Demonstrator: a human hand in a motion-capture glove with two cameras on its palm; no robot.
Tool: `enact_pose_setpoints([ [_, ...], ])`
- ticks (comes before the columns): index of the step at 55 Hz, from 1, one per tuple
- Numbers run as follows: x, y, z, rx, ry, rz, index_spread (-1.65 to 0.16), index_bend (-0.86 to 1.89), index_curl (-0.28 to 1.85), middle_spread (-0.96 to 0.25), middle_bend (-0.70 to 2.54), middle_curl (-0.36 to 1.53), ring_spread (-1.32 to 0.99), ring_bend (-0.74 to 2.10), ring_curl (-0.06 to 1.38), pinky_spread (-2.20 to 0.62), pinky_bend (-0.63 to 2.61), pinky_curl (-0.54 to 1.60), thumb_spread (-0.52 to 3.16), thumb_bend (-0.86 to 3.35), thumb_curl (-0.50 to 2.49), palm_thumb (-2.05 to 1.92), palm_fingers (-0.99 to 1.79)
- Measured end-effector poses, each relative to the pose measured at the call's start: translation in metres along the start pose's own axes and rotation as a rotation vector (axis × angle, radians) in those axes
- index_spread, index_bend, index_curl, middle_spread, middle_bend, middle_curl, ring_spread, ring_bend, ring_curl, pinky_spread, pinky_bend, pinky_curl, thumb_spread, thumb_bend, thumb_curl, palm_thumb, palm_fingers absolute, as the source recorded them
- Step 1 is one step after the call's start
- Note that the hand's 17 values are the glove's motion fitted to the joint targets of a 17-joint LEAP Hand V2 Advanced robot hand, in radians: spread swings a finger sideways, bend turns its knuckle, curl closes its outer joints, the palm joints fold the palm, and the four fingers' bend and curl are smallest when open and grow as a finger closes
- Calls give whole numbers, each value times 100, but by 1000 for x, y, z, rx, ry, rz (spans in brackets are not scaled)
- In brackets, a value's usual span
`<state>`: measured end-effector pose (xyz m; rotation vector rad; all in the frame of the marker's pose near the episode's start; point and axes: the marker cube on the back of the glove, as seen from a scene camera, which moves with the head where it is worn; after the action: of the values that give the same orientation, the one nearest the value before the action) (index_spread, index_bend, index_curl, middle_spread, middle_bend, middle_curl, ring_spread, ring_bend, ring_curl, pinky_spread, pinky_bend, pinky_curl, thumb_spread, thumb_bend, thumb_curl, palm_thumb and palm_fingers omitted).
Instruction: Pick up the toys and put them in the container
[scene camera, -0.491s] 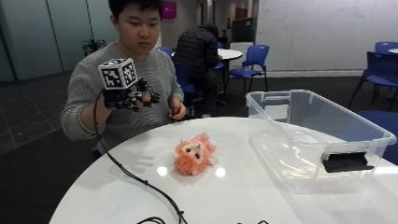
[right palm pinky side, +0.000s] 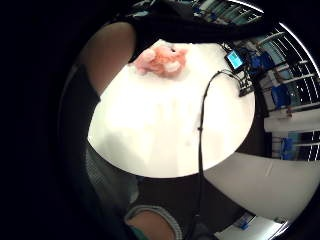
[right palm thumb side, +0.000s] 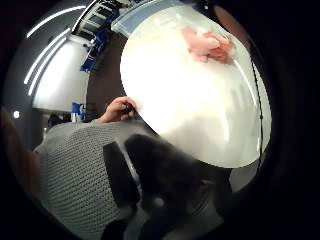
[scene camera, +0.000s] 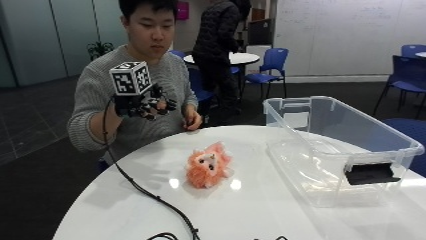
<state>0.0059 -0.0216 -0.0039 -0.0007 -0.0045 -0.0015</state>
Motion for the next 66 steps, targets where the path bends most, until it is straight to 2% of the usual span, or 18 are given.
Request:
enact_pose_setpoints([
  [5,0,-27,-9,21,13,-10,-34,18,25,-16,18,21,-6,20,13,5,62,26,101,-11,5,-16,-2],
  [12,11,-97,-21,59,29,-1,-35,16,26,-16,18,24,-6,21,15,5,64,28,103,-9,6,-14,-3],
  [17,25,-150,-23,39,10,25,-34,14,26,-16,16,24,-6,23,17,5,68,29,105,-9,7,-13,-6],
  [22,33,-178,-21,21,6,34,-34,13,26,-16,14,24,-6,24,19,5,72,31,108,-7,8,-9,-10],
  [33,48,-196,17,-84,-22,41,-34,14,26,-15,15,24,-6,24,22,5,75,33,111,-5,12,-6,-12],
  [45,61,-201,106,-323,33,92,-34,11,25,-15,15,24,-6,23,24,5,79,35,111,-3,17,-2,-13],
  [51,62,-196,136,-277,170,149,-35,10,23,-16,13,24,-7,23,25,5,94,38,113,0,20,4,-10],
  [54,62,-194,140,-237,193,168,-35,9,21,-19,21,26,-12,36,28,2,101,39,118,5,23,14,14],
  [59,66,-197,140,-193,174,170,-35,22,24,-23,42,33,-23,46,30,-6,88,34,122,7,26,21,47],
  [66,69,-200,140,-151,180,155,-37,25,29,-26,55,40,-35,55,35,-15,79,33,129,11,31,30,60],
])
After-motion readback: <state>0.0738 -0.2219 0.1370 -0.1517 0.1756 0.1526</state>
